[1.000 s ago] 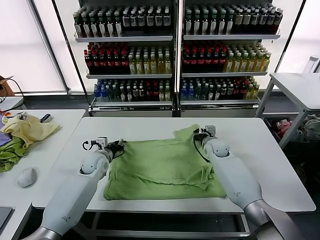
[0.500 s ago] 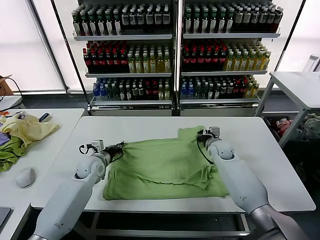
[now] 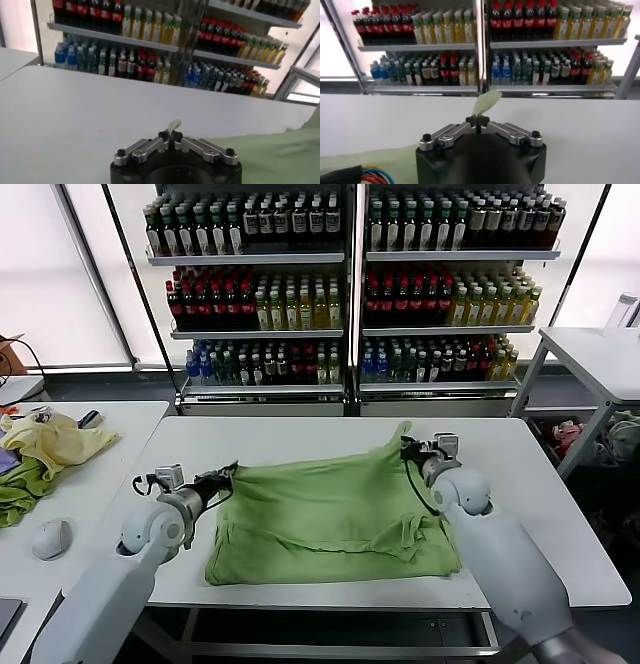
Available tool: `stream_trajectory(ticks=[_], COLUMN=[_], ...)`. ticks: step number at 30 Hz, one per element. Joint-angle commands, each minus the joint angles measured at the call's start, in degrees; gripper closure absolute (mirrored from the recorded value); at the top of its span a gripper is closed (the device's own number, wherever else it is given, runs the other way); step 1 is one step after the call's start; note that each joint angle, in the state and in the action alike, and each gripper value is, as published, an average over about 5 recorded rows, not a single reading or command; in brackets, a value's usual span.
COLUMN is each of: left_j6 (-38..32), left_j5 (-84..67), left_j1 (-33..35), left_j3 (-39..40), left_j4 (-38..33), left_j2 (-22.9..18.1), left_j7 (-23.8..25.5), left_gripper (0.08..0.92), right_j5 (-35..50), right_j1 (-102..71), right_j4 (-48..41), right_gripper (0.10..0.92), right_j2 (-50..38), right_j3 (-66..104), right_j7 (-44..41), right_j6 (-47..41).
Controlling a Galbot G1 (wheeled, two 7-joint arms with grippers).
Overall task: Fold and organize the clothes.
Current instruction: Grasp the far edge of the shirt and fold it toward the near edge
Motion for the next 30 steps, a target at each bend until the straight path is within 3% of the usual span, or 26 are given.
stream_trajectory(ticks=[1, 11, 26, 30], left_j6=[0.4, 1.2, -1.3, -2.4], left_j5=[-2.6, 2.2, 13.2, 15.5], left_j1=[11.4, 19.4, 19.1, 19.3], left_j3=[-4.3, -5.1, -1.8, -1.6], left_j4=[-15.1, -20.4, -17.4, -17.5], left_j2=[4.6, 7.1, 4.4, 3.3], left_j7=[0.0, -0.1, 0.2, -0.2], left_gripper=[0.899, 0.899, 0.898, 0.85], right_j5=[0.4, -2.1, -5.2, -6.3], right_j1=[-14.8, -30.4, -31.6, -31.6], right_j4=[19.2, 28.1, 22.5, 22.3], right_gripper=[0.909, 0.909, 0.906, 0.836], right_j2=[-5.0, -6.4, -2.2, -1.6], right_j3=[5.1, 12.3, 12.3, 11.9], right_j7=[1.0, 1.3, 2.2, 2.2], right_j6=[-0.5, -0.8, -1.7, -2.1])
